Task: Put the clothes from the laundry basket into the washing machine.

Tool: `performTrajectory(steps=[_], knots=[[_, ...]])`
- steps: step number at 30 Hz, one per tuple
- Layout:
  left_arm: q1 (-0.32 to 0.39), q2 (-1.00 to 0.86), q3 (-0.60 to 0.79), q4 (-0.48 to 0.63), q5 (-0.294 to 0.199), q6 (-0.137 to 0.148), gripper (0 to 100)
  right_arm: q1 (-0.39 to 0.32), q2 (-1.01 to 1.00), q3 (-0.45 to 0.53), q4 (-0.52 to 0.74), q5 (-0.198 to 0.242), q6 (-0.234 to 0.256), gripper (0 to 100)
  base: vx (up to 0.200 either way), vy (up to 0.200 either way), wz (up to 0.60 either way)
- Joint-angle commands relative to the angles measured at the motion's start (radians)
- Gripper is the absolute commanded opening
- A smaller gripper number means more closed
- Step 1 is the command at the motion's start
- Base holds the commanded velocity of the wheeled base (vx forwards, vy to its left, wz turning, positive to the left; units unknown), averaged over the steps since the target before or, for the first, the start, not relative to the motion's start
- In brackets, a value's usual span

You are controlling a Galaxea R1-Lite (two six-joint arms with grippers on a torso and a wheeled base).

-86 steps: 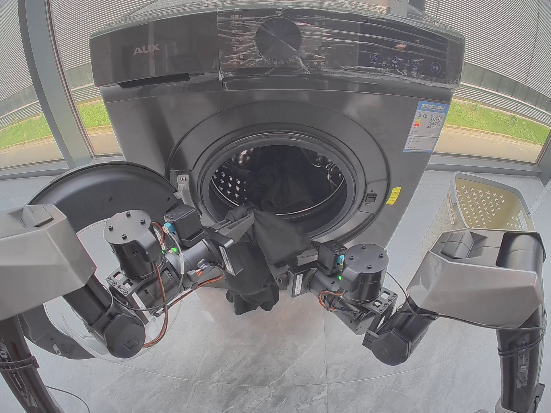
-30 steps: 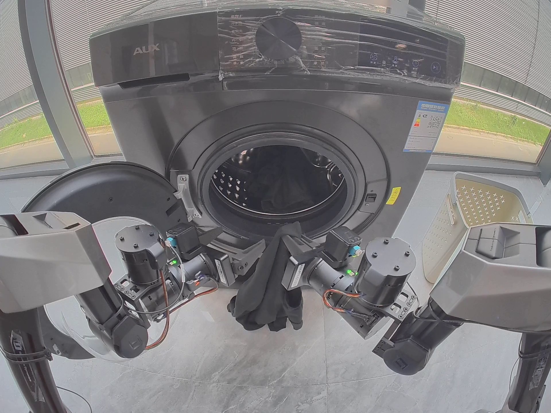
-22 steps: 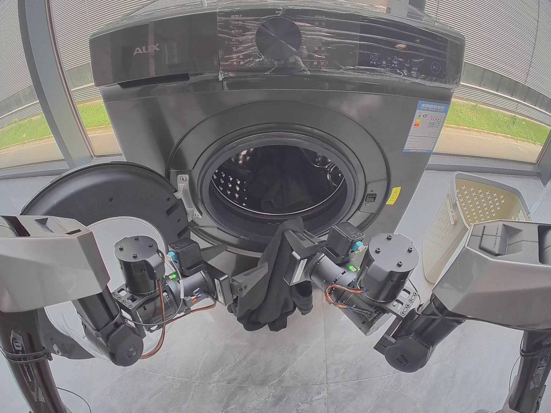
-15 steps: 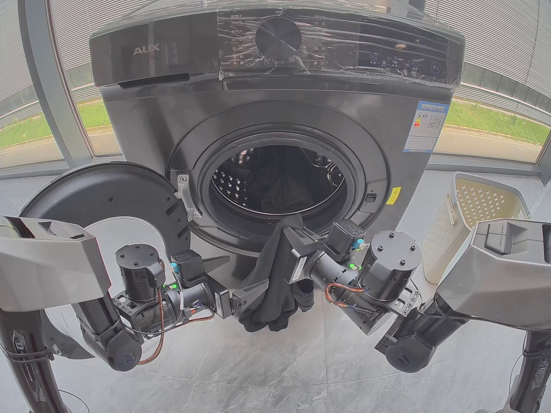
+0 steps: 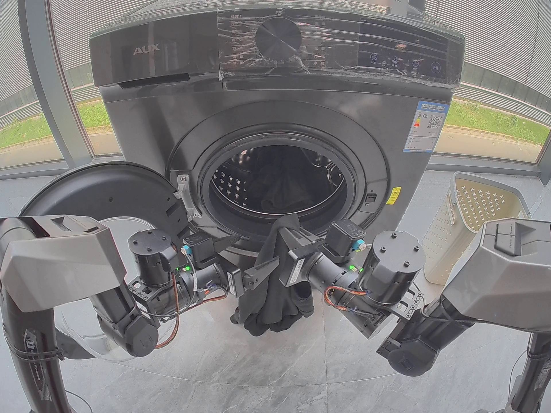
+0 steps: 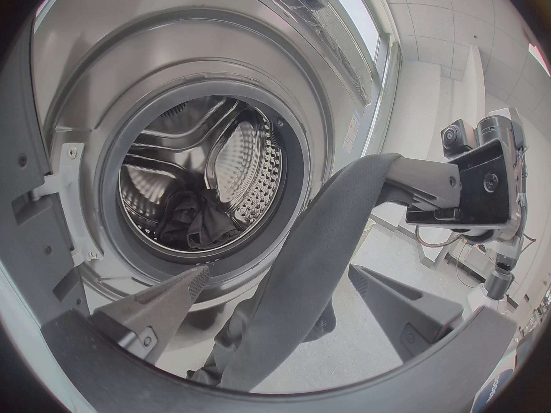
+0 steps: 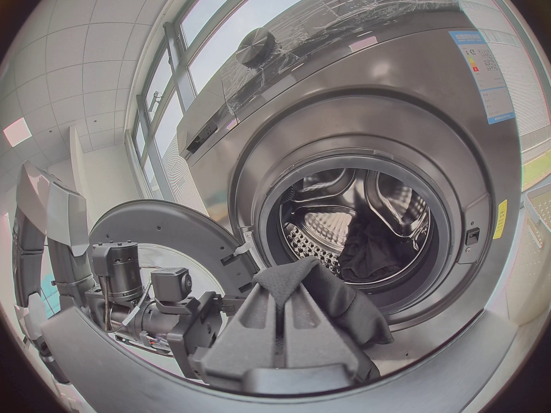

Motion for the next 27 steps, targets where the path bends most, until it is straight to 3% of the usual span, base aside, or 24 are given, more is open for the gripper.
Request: performTrajectory(steps=[1,9,10,27], knots=[[-0.004,0.022,-0.029,0.001,-0.004,-0.002,100,0.005,-0.002,0.001,0.000,0.000,-0.001,0,0.000,0.000,0.00],[-0.006,0.051,-0.069,0.001,-0.044,-0.002,100,0.010,0.003,0.001,0.000,0.000,-0.001,0,0.000,0.000,0.00],[-0.006,0.049,-0.072,0.001,-0.047,-0.004,0,0.010,0.003,0.001,0.000,0.000,-0.001,0,0.000,0.000,0.00],[-0.020,0.040,-0.075,-0.004,-0.047,-0.001,0,0.018,0.009,-0.001,-0.002,0.002,0.000,0,0.000,0.000,0.00]])
